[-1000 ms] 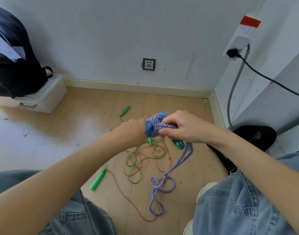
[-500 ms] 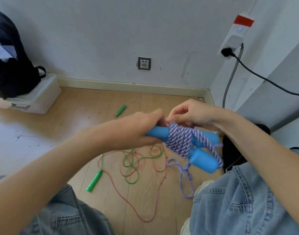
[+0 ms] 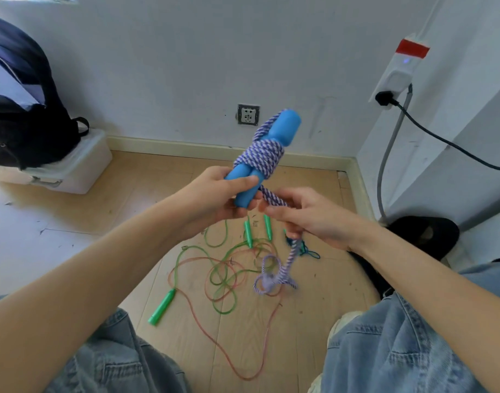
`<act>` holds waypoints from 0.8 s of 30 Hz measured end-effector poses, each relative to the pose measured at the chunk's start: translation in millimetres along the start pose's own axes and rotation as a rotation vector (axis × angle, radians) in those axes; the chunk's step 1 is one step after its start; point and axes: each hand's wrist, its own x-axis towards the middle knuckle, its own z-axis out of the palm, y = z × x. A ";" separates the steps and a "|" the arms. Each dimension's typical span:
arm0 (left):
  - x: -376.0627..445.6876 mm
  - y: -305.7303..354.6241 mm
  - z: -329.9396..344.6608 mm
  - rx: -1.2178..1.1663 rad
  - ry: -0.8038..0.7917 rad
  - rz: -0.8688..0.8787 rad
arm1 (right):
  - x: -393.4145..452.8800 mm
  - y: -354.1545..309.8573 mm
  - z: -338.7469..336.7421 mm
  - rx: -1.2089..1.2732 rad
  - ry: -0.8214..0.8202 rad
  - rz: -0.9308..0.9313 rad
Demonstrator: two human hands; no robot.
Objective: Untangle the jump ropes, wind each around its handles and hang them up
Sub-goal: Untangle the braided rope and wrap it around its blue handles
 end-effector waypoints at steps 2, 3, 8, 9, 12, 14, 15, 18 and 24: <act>6.9 -3.7 -4.8 0.065 0.083 -0.032 | -0.7 -2.0 -2.0 -0.152 0.032 0.039; 11.6 -6.3 -8.4 0.146 0.141 -0.040 | -2.3 -3.6 -3.6 -0.153 0.014 0.063; 27.3 -29.6 -23.1 0.994 0.383 -0.104 | -9.3 -12.8 -1.5 0.013 -0.205 0.127; 25.6 -36.9 -22.2 1.148 0.359 -0.143 | -9.7 -14.0 -1.5 0.004 -0.217 0.110; 15.2 -62.3 -8.8 1.463 0.043 -0.187 | -7.2 -18.3 -4.9 -0.118 -0.109 0.060; 6.9 -70.8 6.4 1.563 -0.213 -0.114 | -2.7 -18.1 -10.2 -0.202 0.019 0.050; 3.2 -70.5 12.8 1.598 -0.305 -0.059 | -0.2 -17.6 -13.6 -0.282 0.083 0.035; -4.9 -55.0 20.4 1.613 -0.439 0.102 | 3.4 -14.9 -27.9 -0.664 0.256 -0.046; -24.6 -3.6 6.2 1.185 -0.640 0.353 | 4.7 -12.0 -42.7 -0.743 0.343 -0.099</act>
